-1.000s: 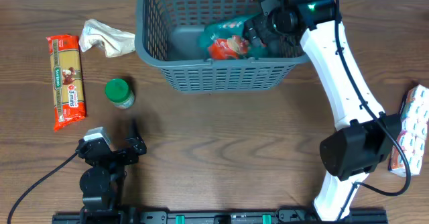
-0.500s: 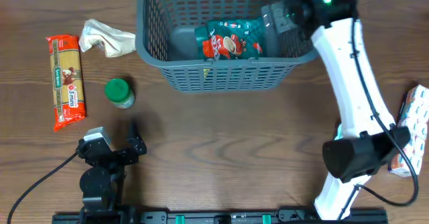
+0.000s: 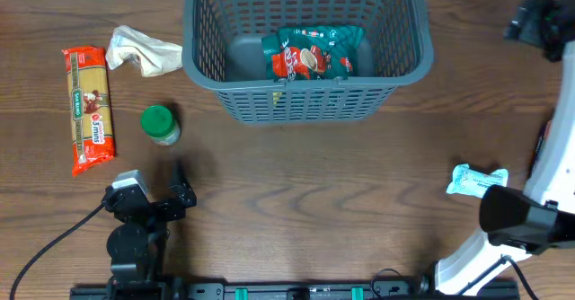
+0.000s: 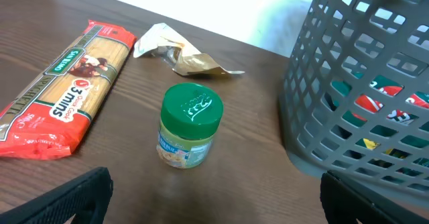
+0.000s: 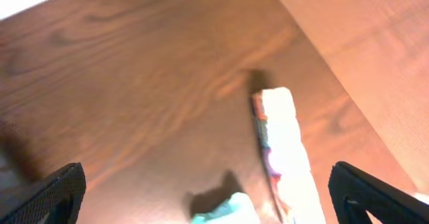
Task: Pack container
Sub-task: 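Move the right gripper to the white wrapped pack at right edge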
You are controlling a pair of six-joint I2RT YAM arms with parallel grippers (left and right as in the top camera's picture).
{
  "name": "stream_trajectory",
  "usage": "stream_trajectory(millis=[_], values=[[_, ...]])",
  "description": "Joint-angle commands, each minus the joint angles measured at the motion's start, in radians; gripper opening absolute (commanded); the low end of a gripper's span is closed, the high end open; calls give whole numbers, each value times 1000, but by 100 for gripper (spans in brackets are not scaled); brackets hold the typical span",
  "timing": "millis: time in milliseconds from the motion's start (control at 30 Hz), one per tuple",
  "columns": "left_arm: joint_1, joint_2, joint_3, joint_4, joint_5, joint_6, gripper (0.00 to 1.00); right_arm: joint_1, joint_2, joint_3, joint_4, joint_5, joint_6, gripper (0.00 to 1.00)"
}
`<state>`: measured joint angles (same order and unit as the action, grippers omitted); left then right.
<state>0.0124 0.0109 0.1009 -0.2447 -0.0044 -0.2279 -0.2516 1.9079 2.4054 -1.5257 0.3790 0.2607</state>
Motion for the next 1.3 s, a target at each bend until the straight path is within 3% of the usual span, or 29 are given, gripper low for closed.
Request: stream_trajectory(millis=[0, 200, 367, 667, 967, 1267], values=[[5, -6, -24, -8, -8, 17, 99, -79, -5, -4, -19, 6, 39, 99], [5, -6, -24, -8, -8, 17, 99, -198, -5, -79, -35, 5, 18, 99], [5, -6, -24, -8, -8, 17, 99, -286, -5, -258, 18, -61, -58, 99], [5, -6, -24, -8, -8, 17, 99, -367, -5, -681, 244, -94, -96, 99], [5, -6, -24, -8, -8, 17, 99, -377, -5, -1047, 578, -201, -177, 99], [5, -6, -24, -8, -8, 17, 99, -375, -6, -1098, 611, -117, -150, 99]])
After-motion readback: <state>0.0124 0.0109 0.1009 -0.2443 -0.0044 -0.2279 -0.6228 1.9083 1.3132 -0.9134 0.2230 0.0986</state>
